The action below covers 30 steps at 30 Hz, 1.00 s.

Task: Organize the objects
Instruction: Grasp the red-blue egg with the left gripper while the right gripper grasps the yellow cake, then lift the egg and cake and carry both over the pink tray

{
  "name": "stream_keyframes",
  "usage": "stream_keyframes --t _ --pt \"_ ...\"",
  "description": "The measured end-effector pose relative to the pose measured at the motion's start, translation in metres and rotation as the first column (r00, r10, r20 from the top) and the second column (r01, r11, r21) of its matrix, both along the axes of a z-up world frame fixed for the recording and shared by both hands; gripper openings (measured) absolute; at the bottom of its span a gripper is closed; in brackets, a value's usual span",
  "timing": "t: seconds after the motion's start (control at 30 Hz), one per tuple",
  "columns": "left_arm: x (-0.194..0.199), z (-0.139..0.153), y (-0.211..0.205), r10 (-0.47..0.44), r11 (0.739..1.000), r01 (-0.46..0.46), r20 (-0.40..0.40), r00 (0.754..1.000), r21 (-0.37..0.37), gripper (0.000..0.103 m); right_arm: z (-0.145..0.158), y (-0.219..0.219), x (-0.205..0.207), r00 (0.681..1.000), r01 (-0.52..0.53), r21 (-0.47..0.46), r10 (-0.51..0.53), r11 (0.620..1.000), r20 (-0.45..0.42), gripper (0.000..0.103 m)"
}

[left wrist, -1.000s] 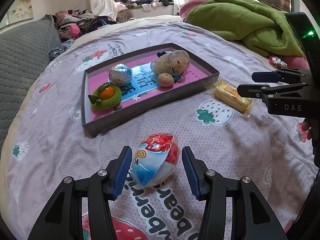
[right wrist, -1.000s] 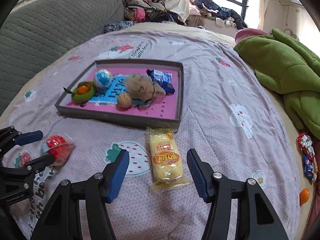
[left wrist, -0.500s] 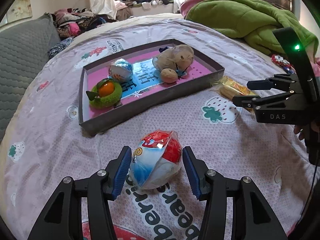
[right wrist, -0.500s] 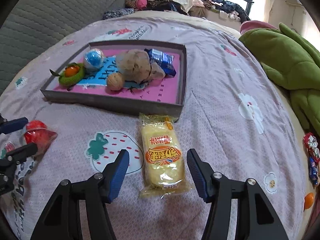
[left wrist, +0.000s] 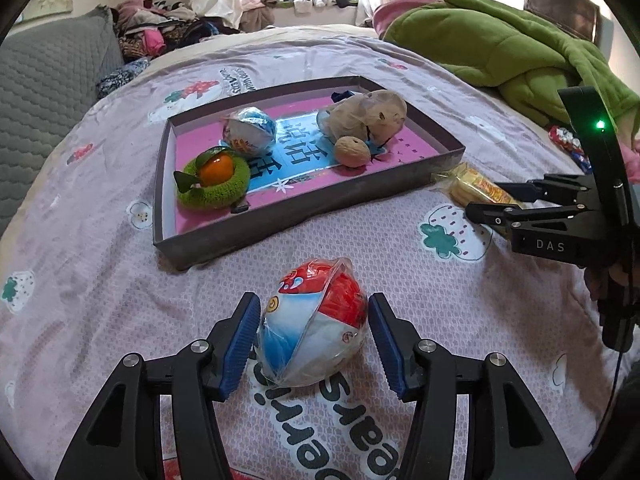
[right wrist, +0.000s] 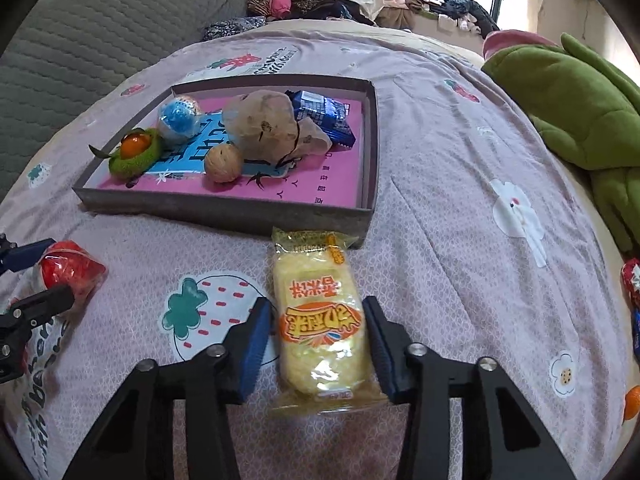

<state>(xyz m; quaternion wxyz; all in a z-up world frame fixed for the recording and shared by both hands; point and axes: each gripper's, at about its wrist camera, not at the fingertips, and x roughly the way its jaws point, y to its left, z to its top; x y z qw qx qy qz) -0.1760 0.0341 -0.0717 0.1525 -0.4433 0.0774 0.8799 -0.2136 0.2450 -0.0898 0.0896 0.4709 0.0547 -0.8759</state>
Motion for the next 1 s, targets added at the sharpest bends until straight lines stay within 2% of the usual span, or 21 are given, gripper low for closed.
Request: stream_keyframes --t 0.17,0.67,0.83,1.0 --pt "-0.003 0.000 -0.002 0.003 1.000 -0.004 0.006 1.000 0.020 0.057 0.001 -0.001 0.001 1.000 -0.011 -0.001 0.011 1.000 0.002 0.041" --pt "0.000 0.011 -0.004 0.015 1.000 -0.015 -0.009 1.000 0.017 0.057 0.018 -0.013 0.012 0.997 -0.070 -0.071 0.069 0.995 -0.013 0.041" --pt "0.003 0.020 -0.004 0.017 1.000 -0.016 -0.023 1.000 0.025 0.057 0.033 -0.025 0.022 0.995 -0.097 -0.075 0.095 0.992 -0.040 0.041" --pt "0.007 0.033 -0.006 0.029 0.999 -0.028 -0.041 0.999 0.039 0.057 0.061 -0.038 0.034 0.988 -0.123 -0.090 0.114 0.988 -0.104 0.041"
